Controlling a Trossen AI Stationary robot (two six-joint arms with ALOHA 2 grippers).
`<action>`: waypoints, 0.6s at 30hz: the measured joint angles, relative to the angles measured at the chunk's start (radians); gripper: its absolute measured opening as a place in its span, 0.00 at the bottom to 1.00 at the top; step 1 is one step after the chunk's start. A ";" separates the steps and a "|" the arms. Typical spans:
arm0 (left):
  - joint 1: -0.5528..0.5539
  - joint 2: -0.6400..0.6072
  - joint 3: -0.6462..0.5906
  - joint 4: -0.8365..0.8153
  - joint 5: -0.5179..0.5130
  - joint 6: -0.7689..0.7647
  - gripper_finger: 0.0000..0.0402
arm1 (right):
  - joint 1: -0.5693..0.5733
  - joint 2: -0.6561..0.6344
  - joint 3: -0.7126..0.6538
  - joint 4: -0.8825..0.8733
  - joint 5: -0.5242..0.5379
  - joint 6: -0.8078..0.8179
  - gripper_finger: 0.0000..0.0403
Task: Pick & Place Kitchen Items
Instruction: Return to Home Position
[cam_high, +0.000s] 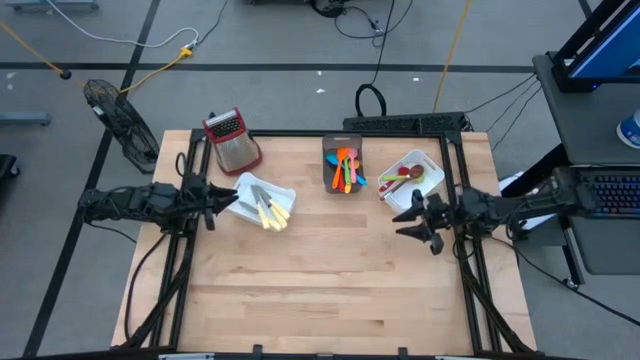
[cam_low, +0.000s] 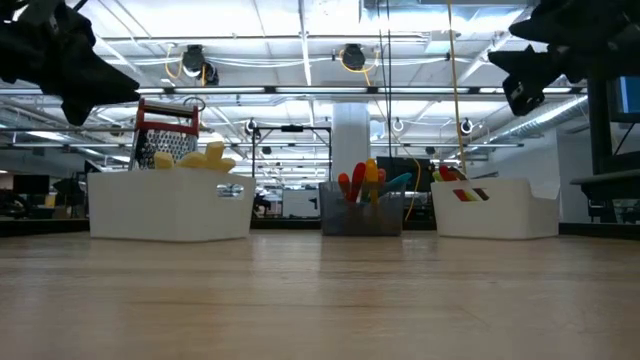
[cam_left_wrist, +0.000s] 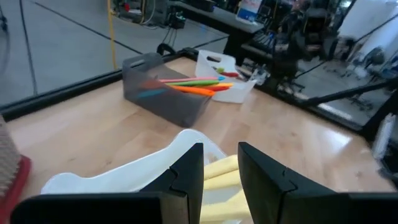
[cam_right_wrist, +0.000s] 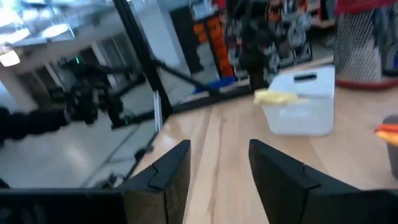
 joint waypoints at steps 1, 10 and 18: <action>0.000 0.000 0.000 -0.008 -0.003 0.015 0.25 | -0.006 -0.025 -0.013 0.007 0.000 0.005 0.39; 0.000 0.000 0.000 -0.002 -0.003 -0.008 0.25 | -0.055 -0.209 -0.041 -0.086 0.000 -0.020 0.39; 0.000 0.000 -0.141 0.267 0.160 0.306 0.25 | -0.087 -0.310 -0.042 -0.182 0.000 -0.038 0.39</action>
